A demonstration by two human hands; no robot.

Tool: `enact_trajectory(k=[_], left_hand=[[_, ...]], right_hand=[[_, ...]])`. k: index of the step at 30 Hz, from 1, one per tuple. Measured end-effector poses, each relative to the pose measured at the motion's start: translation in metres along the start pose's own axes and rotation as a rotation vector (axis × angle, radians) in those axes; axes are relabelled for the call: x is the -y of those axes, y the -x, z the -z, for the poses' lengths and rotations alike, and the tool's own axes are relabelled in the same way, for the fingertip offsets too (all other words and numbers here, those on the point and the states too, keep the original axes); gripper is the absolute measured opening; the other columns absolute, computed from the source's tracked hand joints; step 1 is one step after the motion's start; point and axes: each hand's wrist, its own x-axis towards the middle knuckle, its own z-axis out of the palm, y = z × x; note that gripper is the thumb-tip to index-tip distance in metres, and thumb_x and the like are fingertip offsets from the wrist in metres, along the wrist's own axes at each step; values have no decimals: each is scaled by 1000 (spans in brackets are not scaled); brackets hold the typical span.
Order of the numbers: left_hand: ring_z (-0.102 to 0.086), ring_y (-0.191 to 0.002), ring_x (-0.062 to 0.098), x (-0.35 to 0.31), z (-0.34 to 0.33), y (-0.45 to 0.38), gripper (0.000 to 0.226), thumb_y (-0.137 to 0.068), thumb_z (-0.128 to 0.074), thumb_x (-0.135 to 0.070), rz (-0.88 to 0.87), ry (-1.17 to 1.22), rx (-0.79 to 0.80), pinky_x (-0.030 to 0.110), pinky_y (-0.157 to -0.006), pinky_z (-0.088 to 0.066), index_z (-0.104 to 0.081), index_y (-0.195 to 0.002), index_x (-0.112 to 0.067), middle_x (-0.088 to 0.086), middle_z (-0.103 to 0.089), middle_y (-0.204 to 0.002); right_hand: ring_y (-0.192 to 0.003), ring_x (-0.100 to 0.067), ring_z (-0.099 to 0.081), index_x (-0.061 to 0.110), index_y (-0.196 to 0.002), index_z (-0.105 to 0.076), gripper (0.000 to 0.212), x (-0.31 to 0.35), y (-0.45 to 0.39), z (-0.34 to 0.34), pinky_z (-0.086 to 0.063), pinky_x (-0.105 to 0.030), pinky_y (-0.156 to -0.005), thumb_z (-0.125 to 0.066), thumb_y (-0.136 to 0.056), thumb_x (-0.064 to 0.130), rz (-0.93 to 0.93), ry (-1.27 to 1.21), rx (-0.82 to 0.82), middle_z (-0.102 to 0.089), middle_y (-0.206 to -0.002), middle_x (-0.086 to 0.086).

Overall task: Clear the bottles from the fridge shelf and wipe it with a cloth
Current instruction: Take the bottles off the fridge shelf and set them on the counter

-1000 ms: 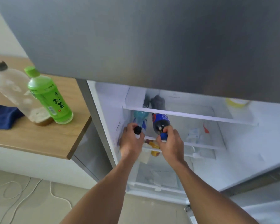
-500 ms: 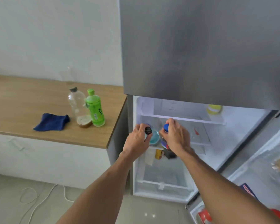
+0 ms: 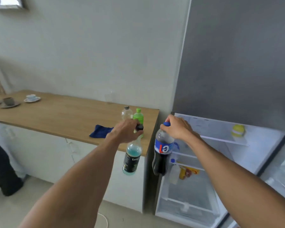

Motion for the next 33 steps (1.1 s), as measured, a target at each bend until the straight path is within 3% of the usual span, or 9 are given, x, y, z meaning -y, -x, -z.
enact_trajectory(k=[6,10,13,15,22,27,31,33], left_hand=[[-68,-101,27,68,52,-18,40,-96,-66,-50,77,-56,-199,42,-81,-57,-65,-123,-20,3,-74,-117],[-67,-93,26,100,39,-48,45,-100,-57,-55,72,-175,-152,44,-77,-58,-59,-128,-20,2,-68,-117],[-67,-92,26,121,24,-72,47,-100,-55,-57,86,-176,-146,44,-76,-58,-58,-129,-20,2,-67,-116],[-67,-92,28,134,16,-85,48,-99,-54,-59,103,-167,-130,46,-77,-58,-58,-128,-20,2,-67,-114],[-68,-96,31,165,-8,-124,48,-99,-54,-60,94,-131,-118,45,-77,-56,-60,-124,-19,4,-68,-114],[-67,-101,31,176,-16,-143,48,-100,-58,-53,62,-31,-93,49,-87,-55,-59,-127,-12,8,-69,-117],[-68,-91,27,180,-21,-151,46,-101,-59,-49,60,52,-94,44,-89,-52,-59,-130,-13,9,-68,-120],[-66,-86,24,182,-22,-149,45,-100,-61,-49,75,102,-98,41,-86,-54,-58,-131,-16,7,-68,-121]], right_hand=[[-88,-29,-58,26,-99,-54,28,54,-68,-17,-43,-36,-69,-58,-88,52,49,-71,-39,-61,-98,-2],[-76,-16,-57,26,-95,-51,24,73,-120,-50,-42,-32,-58,-62,-92,47,47,-169,-45,-63,-96,0],[-85,-22,-63,24,-100,-52,29,85,-152,-80,-56,-42,-74,-63,-92,50,57,-144,-14,-64,-98,0],[-88,-24,-63,25,-100,-51,30,90,-169,-97,-58,-45,-79,-64,-91,51,53,-145,11,-65,-99,-1],[-86,-24,-65,30,-95,-49,31,91,-214,-127,-58,-44,-75,-65,-86,54,0,-198,20,-66,-96,2],[-85,-21,-62,28,-96,-48,31,86,-225,-130,-53,-37,-69,-66,-88,52,7,-216,-3,-66,-97,1],[-88,-24,-63,27,-98,-50,32,86,-222,-132,-54,-39,-73,-67,-88,52,-27,-233,-34,-65,-101,-2],[-85,-21,-62,29,-97,-51,35,86,-218,-132,-48,-33,-64,-71,-85,55,-40,-256,-52,-66,-100,0]])
